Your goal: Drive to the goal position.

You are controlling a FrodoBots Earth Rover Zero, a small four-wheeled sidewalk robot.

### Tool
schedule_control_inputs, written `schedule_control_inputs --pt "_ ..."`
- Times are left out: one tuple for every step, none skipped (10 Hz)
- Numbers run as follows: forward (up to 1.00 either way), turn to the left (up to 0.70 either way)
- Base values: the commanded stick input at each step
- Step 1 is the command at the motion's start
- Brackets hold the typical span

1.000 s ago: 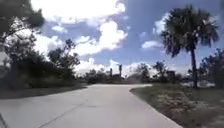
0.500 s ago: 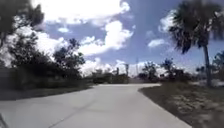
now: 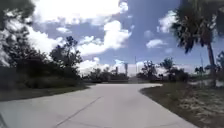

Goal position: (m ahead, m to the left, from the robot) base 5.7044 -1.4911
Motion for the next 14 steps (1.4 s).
schedule_control_inputs --pt "1.00 0.00" --pt "1.00 0.00" --pt "1.00 0.00" --pt "1.00 0.00" --pt "1.00 0.00" --pt "1.00 0.00" --pt "1.00 0.00" --pt "1.00 0.00" --pt "1.00 0.00" --pt "1.00 0.00" --pt "1.00 0.00" --pt "1.00 0.00" --pt "1.00 0.00" --pt "1.00 0.00"
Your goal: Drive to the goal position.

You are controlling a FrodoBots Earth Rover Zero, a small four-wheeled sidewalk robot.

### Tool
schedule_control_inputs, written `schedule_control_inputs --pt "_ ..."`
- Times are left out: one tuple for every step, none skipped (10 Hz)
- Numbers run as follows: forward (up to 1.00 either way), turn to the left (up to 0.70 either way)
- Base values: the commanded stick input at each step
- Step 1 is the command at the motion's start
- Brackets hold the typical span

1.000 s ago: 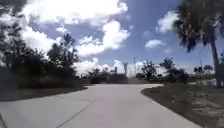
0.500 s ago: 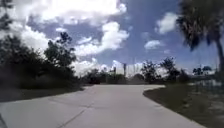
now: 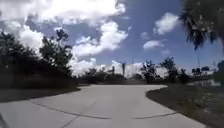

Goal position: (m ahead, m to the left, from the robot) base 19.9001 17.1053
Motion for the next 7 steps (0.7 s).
schedule_control_inputs --pt "1.00 0.00" --pt "1.00 0.00" --pt "1.00 0.00" --pt "1.00 0.00" --pt "1.00 0.00" --pt "1.00 0.00" --pt "1.00 0.00"
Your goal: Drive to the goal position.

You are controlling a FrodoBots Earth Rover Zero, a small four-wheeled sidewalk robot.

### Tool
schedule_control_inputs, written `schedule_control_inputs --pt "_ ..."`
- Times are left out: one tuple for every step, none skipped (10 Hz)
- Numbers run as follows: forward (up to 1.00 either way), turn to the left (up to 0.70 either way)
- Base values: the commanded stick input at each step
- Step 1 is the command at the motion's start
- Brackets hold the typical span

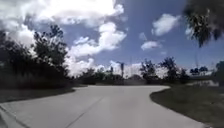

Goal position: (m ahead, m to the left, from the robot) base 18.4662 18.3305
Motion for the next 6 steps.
schedule_control_inputs --pt "1.00 0.00" --pt "1.00 0.00" --pt "1.00 0.00" --pt "1.00 0.00" --pt "1.00 0.00" --pt "1.00 0.00"
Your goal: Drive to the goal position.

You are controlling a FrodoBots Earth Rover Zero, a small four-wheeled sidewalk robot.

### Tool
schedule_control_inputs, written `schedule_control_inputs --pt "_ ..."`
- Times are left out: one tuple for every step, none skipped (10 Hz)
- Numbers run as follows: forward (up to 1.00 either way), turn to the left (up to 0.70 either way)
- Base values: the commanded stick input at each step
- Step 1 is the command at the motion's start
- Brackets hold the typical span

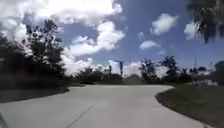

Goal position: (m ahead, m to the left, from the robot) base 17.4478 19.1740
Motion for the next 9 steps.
schedule_control_inputs --pt "1.00 0.00" --pt "1.00 0.00" --pt "1.00 0.00" --pt "1.00 0.00" --pt "1.00 0.00" --pt "1.00 0.00" --pt "1.00 0.00" --pt "1.00 0.00" --pt "1.00 0.00"
